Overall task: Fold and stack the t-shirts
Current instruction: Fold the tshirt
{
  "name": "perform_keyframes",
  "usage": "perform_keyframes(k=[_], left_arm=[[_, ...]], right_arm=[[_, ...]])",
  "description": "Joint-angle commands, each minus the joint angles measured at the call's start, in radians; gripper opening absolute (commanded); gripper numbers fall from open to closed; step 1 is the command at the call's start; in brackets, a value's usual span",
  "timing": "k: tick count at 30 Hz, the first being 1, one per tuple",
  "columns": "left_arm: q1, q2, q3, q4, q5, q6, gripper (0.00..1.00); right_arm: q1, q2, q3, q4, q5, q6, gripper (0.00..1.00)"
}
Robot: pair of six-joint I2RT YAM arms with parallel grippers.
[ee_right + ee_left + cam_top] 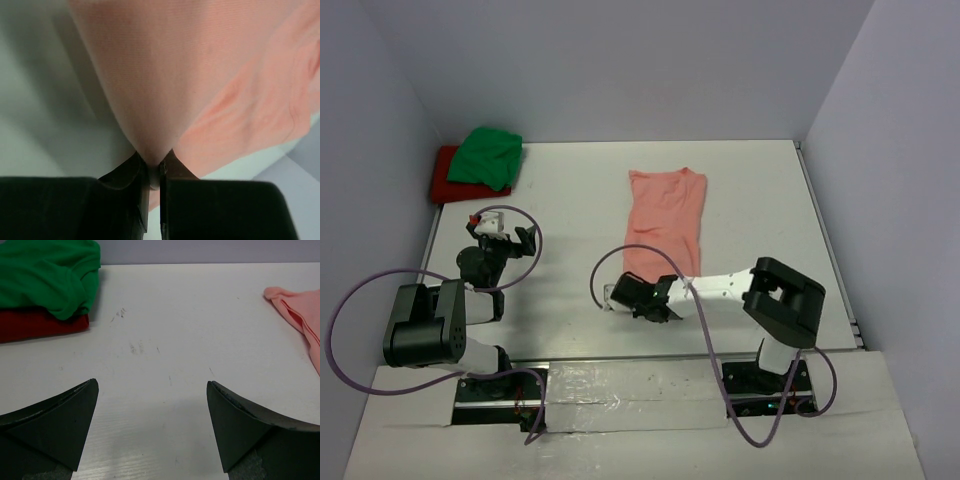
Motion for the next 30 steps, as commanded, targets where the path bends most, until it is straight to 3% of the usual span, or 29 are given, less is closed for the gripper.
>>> perform_keyframes(k=[1, 4, 7, 9, 19, 30], left_arm=[[0.005, 0.006, 0.000, 0.067, 0.023, 0.006, 0.99], [0.005, 0.006, -0.001, 0.067, 0.023, 0.006, 0.99], [0.005, 0.006, -0.001, 0.067, 0.024, 0.006, 0.99], [0.005, 0.006, -0.001, 0.067, 0.023, 0.006, 0.99], [0.005, 0.006, -0.001, 0.068, 0.023, 0.006, 0.99], [0.005, 0.006, -0.001, 0.067, 0.024, 0.006, 0.99]], right_arm=[[0.120, -0.090, 0.039, -0.310, -0.200, 0.170, 0.00], [0.208, -0.150, 0.099, -0.432, -0.307, 0.219, 0.00], [0.219, -0.199, 0.179, -0.490, -0.322, 0.256, 0.00], [0.208, -0.227, 0.210, -0.467, -0.210, 0.246, 0.00], [-0.161, -0.157, 0.455, -0.305, 0.005, 0.001, 0.00], [-0.364, 0.070, 0.592, -0.124, 0.020, -0.158, 0.00]])
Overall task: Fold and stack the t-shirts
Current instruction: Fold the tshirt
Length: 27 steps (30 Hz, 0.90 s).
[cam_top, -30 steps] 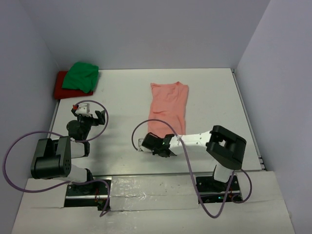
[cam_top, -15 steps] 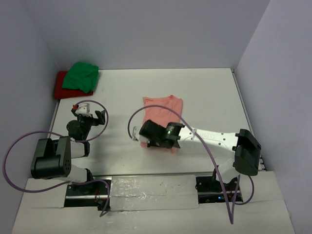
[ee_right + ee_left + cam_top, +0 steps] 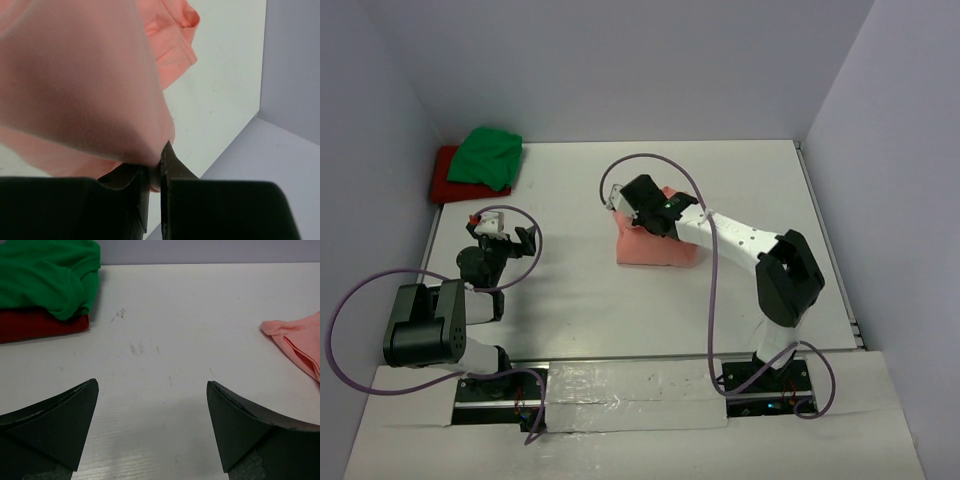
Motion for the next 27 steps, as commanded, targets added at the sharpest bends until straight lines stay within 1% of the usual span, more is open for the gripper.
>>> perform_keyframes(k=[1, 8, 11, 15, 18, 19, 22, 26, 27], left_arm=[[0.005, 0.004, -0.001, 0.067, 0.024, 0.005, 0.99], [0.005, 0.006, -0.001, 0.067, 0.024, 0.004, 0.99], [0.005, 0.006, -0.001, 0.067, 0.024, 0.005, 0.99], [0.005, 0.006, -0.001, 0.067, 0.024, 0.005, 0.99], [0.005, 0.006, -0.001, 0.067, 0.024, 0.005, 0.99], [0.005, 0.006, -0.001, 0.067, 0.024, 0.005, 0.99], [0.005, 0.006, -0.001, 0.067, 0.022, 0.004, 0.99], [0.005, 0.006, -0.001, 0.067, 0.022, 0.005, 0.99], [0.005, 0.006, -0.001, 0.065, 0.024, 0.005, 0.99]], right_arm=[[-0.037, 0.037, 0.068, 0.118, 0.026, -0.073, 0.00], [-0.064, 0.158, 0.163, 0.204, 0.029, -0.134, 0.00], [-0.063, 0.172, 0.174, 0.261, 0.020, -0.164, 0.00], [-0.055, 0.189, 0.189, 0.292, -0.004, -0.197, 0.00], [-0.035, 0.171, 0.163, 0.342, -0.020, -0.220, 0.00], [-0.028, 0.150, 0.128, 0.367, -0.020, -0.230, 0.00], [-0.003, 0.113, 0.093, 0.410, 0.005, -0.248, 0.00], [0.028, 0.068, 0.102, 0.312, 0.008, -0.196, 0.00], [0.049, 0.032, 0.075, 0.291, 0.005, -0.187, 0.00]])
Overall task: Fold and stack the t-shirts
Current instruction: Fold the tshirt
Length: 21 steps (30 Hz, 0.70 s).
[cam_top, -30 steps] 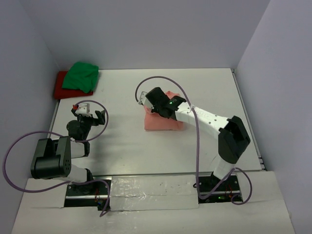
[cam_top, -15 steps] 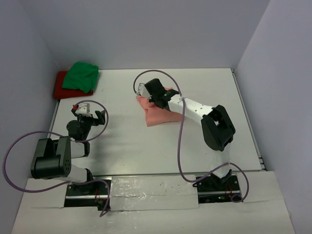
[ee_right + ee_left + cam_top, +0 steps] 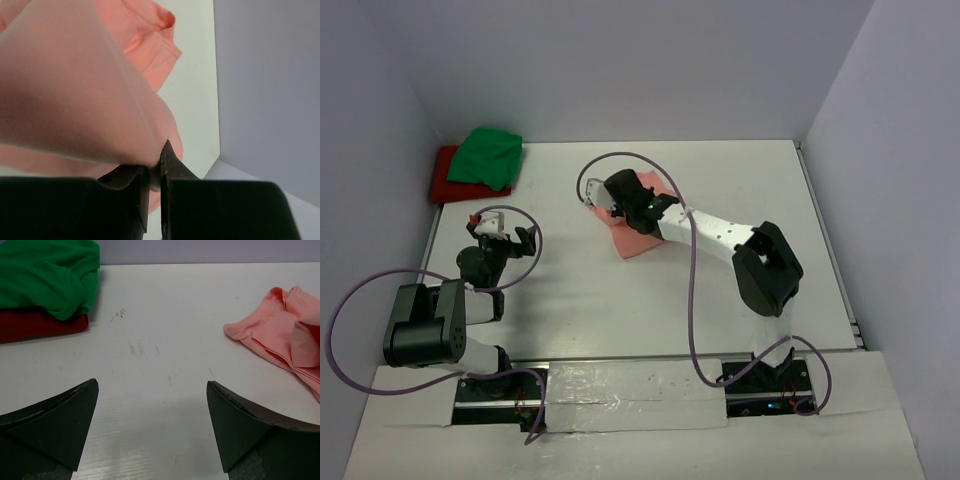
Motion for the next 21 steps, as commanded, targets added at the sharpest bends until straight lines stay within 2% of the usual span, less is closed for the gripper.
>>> perform_keyframes(k=[1, 9, 17, 21], left_arm=[[0.005, 0.006, -0.001, 0.065, 0.021, 0.006, 0.99], [0.005, 0.006, 0.000, 0.065, 0.021, 0.006, 0.99], [0.005, 0.006, 0.000, 0.065, 0.020, 0.006, 0.99], [0.005, 0.006, 0.000, 0.065, 0.020, 0.006, 0.99]], right_arm=[[0.048, -0.158, -0.042, -0.017, 0.005, 0.033, 0.00], [0.168, -0.375, -0.202, -0.163, 0.032, 0.119, 0.00], [0.220, -0.488, -0.291, -0.295, 0.058, 0.154, 0.00], [0.218, -0.509, -0.303, -0.298, 0.041, 0.143, 0.00]])
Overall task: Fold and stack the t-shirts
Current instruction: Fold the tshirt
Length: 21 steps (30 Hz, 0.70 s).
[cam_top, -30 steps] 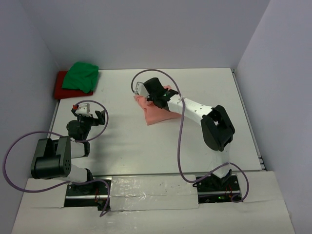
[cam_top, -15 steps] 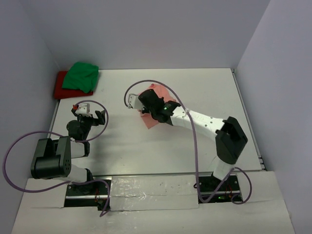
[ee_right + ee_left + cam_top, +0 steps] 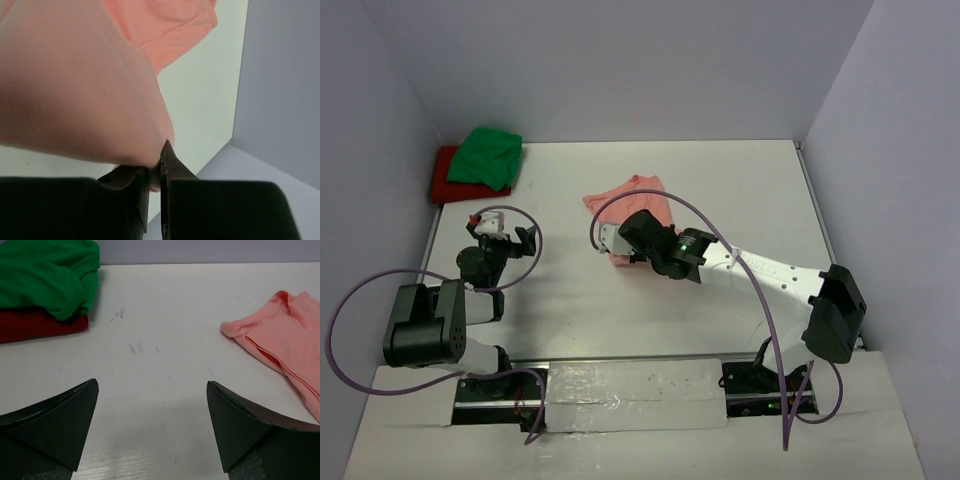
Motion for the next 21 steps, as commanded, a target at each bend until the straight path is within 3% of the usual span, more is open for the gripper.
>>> perform_keyframes(k=[1, 10, 16, 21], left_arm=[[0.005, 0.006, 0.000, 0.065, 0.021, 0.006, 0.99], [0.005, 0.006, -0.001, 0.065, 0.021, 0.006, 0.99], [0.005, 0.006, -0.001, 0.067, 0.019, 0.006, 0.99], [0.005, 0.004, -0.001, 0.065, 0.021, 0.004, 0.99]], right_arm=[[0.005, -0.052, 0.002, -0.019, 0.012, -0.002, 0.00], [-0.047, 0.107, 0.130, 0.068, -0.054, -0.082, 0.00], [-0.143, 0.342, 0.351, 0.217, -0.079, -0.143, 0.00], [-0.225, 0.618, 0.575, 0.243, -0.116, -0.165, 0.00]])
